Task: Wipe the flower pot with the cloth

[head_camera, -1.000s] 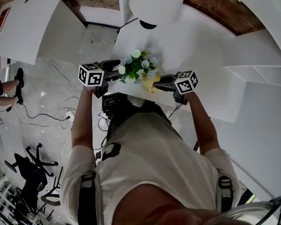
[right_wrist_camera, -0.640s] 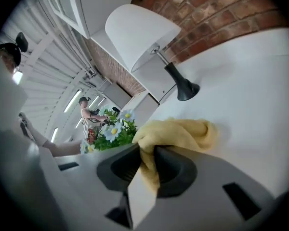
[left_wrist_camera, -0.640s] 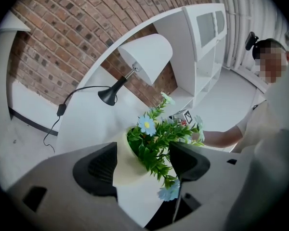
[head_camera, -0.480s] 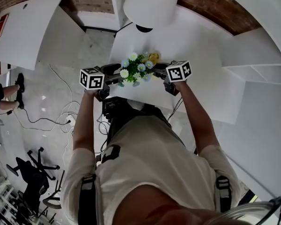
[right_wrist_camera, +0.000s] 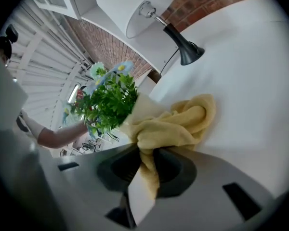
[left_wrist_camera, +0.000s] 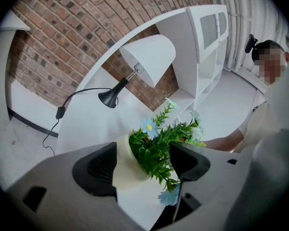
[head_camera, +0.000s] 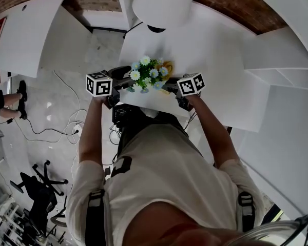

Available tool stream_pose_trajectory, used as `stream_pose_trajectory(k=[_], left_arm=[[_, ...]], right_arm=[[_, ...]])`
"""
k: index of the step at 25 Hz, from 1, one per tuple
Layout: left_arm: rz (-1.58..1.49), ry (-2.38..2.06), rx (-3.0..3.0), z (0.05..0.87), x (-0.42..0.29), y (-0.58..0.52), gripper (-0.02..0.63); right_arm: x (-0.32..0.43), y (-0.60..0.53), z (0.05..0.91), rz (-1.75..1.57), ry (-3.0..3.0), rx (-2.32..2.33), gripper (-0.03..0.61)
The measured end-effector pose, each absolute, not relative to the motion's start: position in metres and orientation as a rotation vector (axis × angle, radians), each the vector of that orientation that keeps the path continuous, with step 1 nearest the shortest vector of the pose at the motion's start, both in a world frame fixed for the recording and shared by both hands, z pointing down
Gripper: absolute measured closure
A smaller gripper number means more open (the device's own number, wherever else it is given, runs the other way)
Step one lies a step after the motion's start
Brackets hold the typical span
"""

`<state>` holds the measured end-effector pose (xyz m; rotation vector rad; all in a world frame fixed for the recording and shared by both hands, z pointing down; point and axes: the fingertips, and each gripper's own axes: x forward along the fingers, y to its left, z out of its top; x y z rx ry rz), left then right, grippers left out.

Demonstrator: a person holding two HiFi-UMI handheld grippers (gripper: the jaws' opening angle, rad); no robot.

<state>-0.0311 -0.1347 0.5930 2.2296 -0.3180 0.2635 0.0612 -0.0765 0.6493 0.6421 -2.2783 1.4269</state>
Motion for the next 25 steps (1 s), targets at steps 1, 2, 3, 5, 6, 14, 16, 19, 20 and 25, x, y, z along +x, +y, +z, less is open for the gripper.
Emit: stream_pose_trajectory(k=[1, 2, 3, 5, 6, 14, 16, 19, 20, 25], left_arm=[[0.271, -0.316, 2.232, 0.593, -0.031, -0.135, 0.281], [0.275, -0.316, 2.233, 0.593, -0.031, -0.135, 0.281], [0.276, -0.316, 2.233, 0.592, -0.031, -0.135, 0.281], [0.278, -0.309, 2.227, 0.592, -0.03, -0.135, 0.281], [0.281, -0.302, 2.226, 0.592, -0.03, -0.135, 0.281], [0.32, -0.256, 2.235, 0.594, -0.027, -0.138, 0.278], [0.323, -0.26, 2.24, 0.593, -0.027, -0.143, 0.276], [0.335, -0.247, 2.244, 0.596, -0.027, -0.144, 0.276], [0.331, -0.249, 2.244, 0.596, -0.029, -0.143, 0.276], [0.309, -0.256, 2.227, 0.597, -0.031, -0.141, 0.276]], right_arm=[[0.062, -0.076, 0.649, 1.436, -2.274, 0.65, 0.492], [0.063, -0.076, 0.647, 1.446, -2.271, 0.658, 0.492], [0.066, -0.077, 0.641, 1.453, -2.273, 0.664, 0.492], [0.072, -0.081, 0.622, 1.461, -2.306, 0.671, 0.492], [0.076, -0.086, 0.611, 1.463, -2.336, 0.678, 0.492], [0.071, -0.119, 0.6, 1.54, -2.41, 0.776, 0.491], [0.067, -0.111, 0.61, 1.589, -2.386, 0.761, 0.492], [0.069, -0.094, 0.634, 1.491, -2.296, 0.754, 0.491], [0.068, -0.089, 0.641, 1.458, -2.274, 0.743, 0.491], [0.069, -0.082, 0.646, 1.545, -2.262, 0.761, 0.491]])
